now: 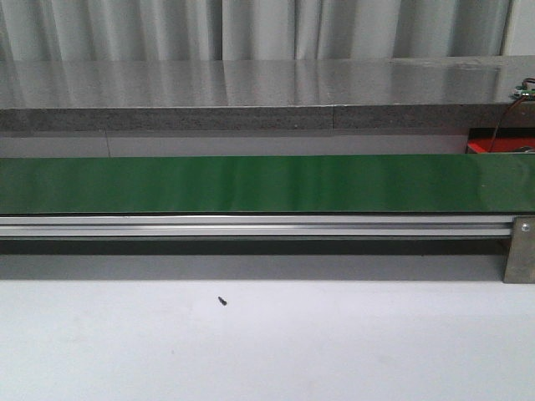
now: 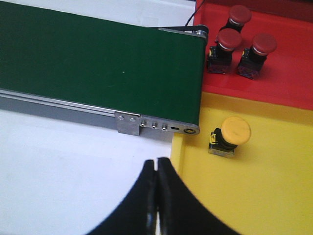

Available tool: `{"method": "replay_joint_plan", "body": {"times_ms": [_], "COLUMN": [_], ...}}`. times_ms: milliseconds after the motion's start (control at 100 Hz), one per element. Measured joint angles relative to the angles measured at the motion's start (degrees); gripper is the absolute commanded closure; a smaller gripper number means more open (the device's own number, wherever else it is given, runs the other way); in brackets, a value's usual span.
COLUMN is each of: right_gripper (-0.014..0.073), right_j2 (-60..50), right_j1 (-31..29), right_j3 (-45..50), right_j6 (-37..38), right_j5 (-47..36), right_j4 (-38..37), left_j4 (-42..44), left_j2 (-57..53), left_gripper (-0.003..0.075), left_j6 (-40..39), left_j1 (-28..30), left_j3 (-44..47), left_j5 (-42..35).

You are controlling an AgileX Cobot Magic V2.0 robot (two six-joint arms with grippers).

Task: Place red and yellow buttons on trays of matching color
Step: 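Grasp the yellow push-button and carry it over the belt with the left gripper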

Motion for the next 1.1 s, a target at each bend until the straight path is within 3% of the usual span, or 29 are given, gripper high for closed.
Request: {"method": "replay_joint_plan", "body": {"times_ms": [440,850,1100], "right_gripper": [0.0662,0.0662,0.0662], "right_j2": [0.00,0.00,0.00], "right_j1": [0.00,0.00,0.00], "right_j3": [0.00,0.00,0.00], "right_j6": [0.00,0.00,0.00], "right_j5": [0.00,0.00,0.00], "right_j4": [0.00,0.00,0.00], "left_j4": [0.00,0.00,0.39], "left_j2": [2.62,2.62,-0.65], "left_gripper": [0.0239,0.0554,0.0647], "left_j6": [-0.04,-0.04,-0.04], "left_j1": [0.00,0.00,0.00], "left_j3": [-0.11,-0.21,-0.21], "left_j5": [-0.66,-0.70,1.22]}}
